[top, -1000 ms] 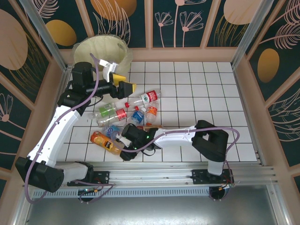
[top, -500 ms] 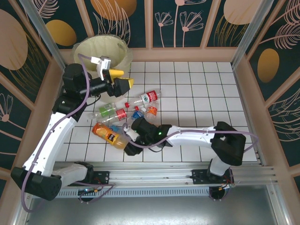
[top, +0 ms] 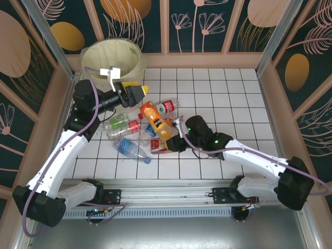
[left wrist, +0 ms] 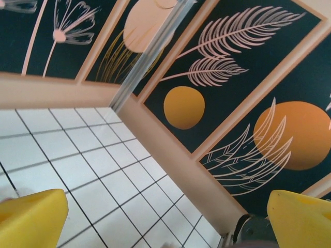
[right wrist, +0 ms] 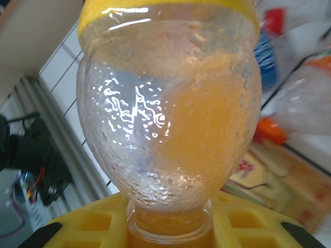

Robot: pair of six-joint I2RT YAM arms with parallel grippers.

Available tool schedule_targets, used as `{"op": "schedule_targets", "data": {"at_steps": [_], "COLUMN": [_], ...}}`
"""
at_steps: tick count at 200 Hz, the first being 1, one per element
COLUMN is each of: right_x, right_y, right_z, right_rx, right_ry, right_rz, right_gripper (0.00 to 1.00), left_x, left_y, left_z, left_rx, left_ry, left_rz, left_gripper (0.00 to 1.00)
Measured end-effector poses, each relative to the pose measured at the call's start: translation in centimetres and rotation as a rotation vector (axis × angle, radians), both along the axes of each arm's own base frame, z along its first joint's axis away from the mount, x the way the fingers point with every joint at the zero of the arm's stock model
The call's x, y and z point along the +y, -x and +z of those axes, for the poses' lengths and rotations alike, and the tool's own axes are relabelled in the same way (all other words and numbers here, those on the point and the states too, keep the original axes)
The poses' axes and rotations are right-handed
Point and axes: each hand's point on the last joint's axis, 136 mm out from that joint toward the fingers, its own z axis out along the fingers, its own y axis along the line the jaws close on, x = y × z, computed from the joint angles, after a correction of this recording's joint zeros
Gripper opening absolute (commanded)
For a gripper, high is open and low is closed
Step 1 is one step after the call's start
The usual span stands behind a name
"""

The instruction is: Put the plastic bottles in the bin

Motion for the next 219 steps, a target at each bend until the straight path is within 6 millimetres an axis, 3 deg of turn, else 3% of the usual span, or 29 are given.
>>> {"op": "schedule_targets", "data": {"at_steps": [53,110,171,219], "right_x": [-4.4,-4.7,-3.5,-3.0], "right_y": [-3.3,-2.5,-1.1,-0.8], "right_z": [3.2,5.4,6.5,6.9], "right_rx": [-0.080,-0.095,-0.078,-0.073], "right_ry": [-0.049,-0.126,-0.192,-0.219], "right_rz": [-0.180,-0.141,-0.043,-0.013], "right_gripper": [0.32,0.33,0.33,0.33], "left_x": [-2.7,-5.4,-7.9,-8.2], "left_y": [-0.1,-1.6,-0.9,-0.5], "left_z": [-4.5,-9.6,-8.8,-8.2], "left_rx": [0.184,0.336,0.298,0.288], "left_ry": [0.021,0.022,0.081,0.106], "left_rz": [0.014,-0.011,-0.118,-0.144], "left_gripper": [0.97,0.97,0.91,0.74]}}
